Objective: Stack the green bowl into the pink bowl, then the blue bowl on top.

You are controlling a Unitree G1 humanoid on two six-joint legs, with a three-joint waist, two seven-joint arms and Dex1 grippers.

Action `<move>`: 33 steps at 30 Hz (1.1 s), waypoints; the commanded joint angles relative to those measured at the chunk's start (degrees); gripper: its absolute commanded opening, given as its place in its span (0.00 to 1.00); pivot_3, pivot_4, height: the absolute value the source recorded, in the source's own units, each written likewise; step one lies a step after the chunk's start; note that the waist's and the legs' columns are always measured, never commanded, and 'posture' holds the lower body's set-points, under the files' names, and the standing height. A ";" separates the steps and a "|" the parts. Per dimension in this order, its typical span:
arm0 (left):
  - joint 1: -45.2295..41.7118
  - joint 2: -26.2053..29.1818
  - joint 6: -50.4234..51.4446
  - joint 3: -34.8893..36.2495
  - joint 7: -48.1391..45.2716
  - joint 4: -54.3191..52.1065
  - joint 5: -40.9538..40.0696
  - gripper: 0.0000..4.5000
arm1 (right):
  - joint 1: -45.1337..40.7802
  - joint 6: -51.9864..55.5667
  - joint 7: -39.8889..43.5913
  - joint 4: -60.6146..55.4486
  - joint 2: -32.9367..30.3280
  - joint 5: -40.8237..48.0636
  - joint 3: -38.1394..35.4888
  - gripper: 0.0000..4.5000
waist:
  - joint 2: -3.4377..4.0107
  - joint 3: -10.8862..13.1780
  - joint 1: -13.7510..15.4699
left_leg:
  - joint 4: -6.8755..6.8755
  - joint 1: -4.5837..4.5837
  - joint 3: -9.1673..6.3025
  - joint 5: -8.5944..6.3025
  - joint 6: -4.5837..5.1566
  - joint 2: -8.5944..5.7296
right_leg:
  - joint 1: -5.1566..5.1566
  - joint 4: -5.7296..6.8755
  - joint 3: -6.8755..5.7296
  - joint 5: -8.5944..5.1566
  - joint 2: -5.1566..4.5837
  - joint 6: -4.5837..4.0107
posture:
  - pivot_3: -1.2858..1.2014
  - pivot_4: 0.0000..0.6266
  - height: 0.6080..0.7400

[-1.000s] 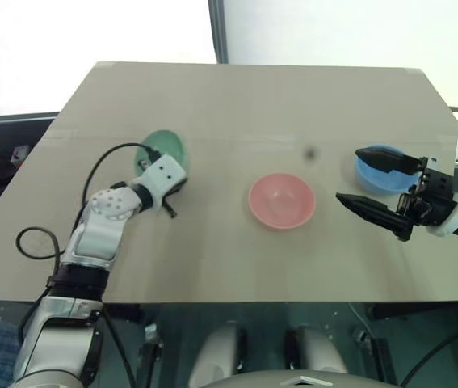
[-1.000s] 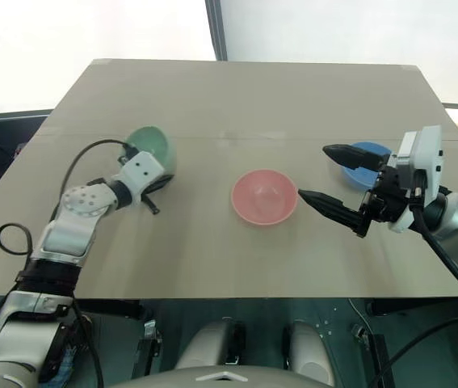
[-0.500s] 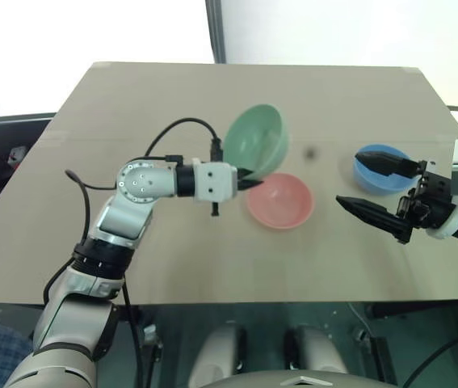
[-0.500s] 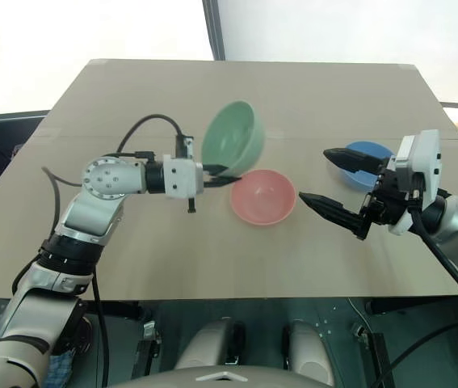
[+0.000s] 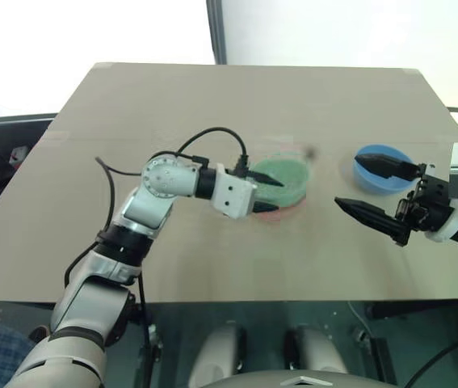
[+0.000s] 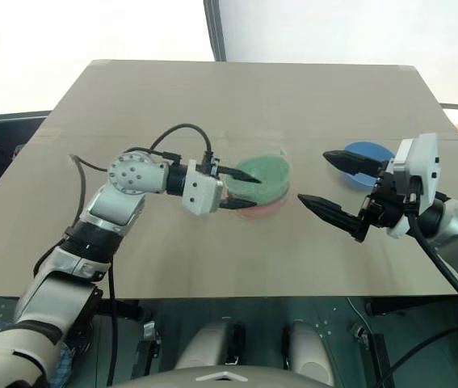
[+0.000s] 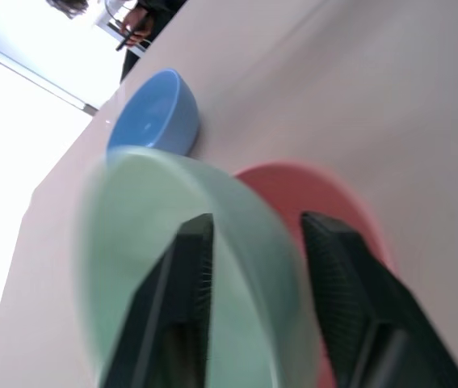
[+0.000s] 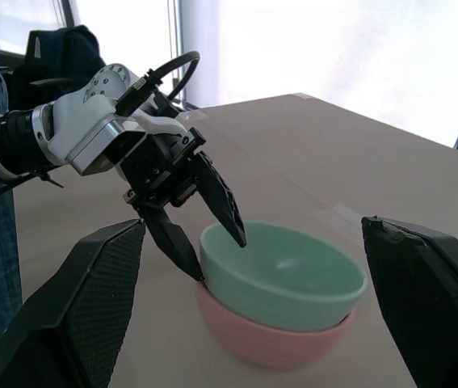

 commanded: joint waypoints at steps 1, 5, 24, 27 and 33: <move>-1.63 -0.83 -2.82 2.09 1.78 0.90 -0.96 0.81 | -0.10 -1.22 -0.17 -1.70 -0.51 0.97 -0.98 1.00 | 0.00 0.00 -0.02 | 0.01 0.01 0.00 0.00 0.00 0.01 | 0.00 0.02 0.00 0.00 0.00 0.00 | 0.52 0.24 1.00; -0.58 -1.87 4.46 4.54 1.75 -2.89 -7.98 0.81 | -0.20 -1.38 0.04 -1.41 -0.50 0.74 -0.54 1.00 | -0.01 0.01 -0.03 | 0.07 0.01 0.00 0.00 0.00 0.02 | 0.00 0.08 0.00 0.00 0.02 0.00 | 0.52 0.24 1.00; 15.80 5.72 59.06 23.71 9.23 -23.06 -42.76 0.81 | -14.95 1.36 -8.96 23.84 -2.57 -28.35 20.88 1.00 | 0.01 0.04 0.02 | 0.40 0.11 -0.01 0.10 -0.18 0.10 | 0.09 0.28 0.03 -0.03 0.06 -0.02 | 0.52 0.24 1.00; 16.83 6.51 58.98 23.76 8.42 -23.66 -41.93 0.81 | -18.70 -0.60 -9.45 29.76 -0.91 -33.24 24.24 1.00 | 0.01 0.05 -0.06 | 0.39 0.09 0.00 0.10 -0.18 0.10 | 0.07 0.25 0.04 -0.03 0.05 -0.02 | 0.52 0.24 1.00; 22.04 10.06 58.60 25.17 7.16 -26.37 -40.63 0.81 | -27.94 -3.71 -9.10 48.58 2.22 -43.75 31.24 1.00 | 0.06 0.07 -0.26 | 0.32 0.08 0.03 0.09 -0.19 0.09 | 0.03 0.20 0.07 -0.03 0.03 -0.04 | 0.52 0.24 1.00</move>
